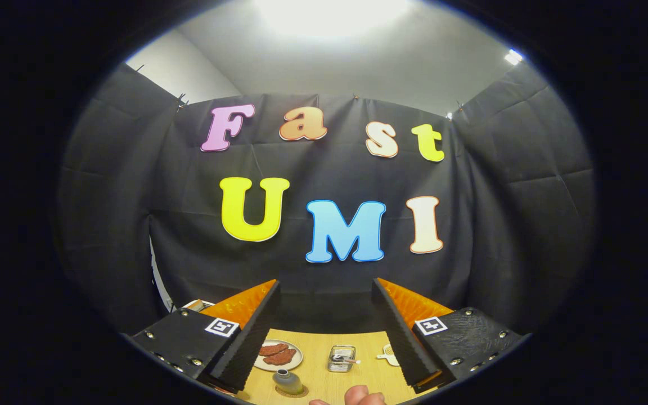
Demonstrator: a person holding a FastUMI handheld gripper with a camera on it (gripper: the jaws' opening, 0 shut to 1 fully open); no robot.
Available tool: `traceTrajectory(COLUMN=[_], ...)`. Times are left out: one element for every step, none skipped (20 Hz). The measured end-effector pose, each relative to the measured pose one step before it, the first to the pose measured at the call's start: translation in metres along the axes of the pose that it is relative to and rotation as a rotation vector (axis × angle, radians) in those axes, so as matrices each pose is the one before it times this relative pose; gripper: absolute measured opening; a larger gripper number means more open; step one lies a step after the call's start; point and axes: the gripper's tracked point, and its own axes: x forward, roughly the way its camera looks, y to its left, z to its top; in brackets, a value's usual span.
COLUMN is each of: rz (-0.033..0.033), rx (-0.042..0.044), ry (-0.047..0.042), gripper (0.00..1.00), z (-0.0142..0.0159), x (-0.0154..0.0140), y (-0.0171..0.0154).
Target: Take the bottle from table, then pour the juice into the cup, finally place the bottle on the coaster
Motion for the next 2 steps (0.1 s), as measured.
traceTrajectory(rz=[-0.00345,0.00080], rx=[0.00028,-0.00389], ry=[0.00491,0.00494], gripper=[0.98,0.98], z=[-0.00039,-0.00337], x=[-0.00280,-0.00114], y=[0.00205,0.00067])
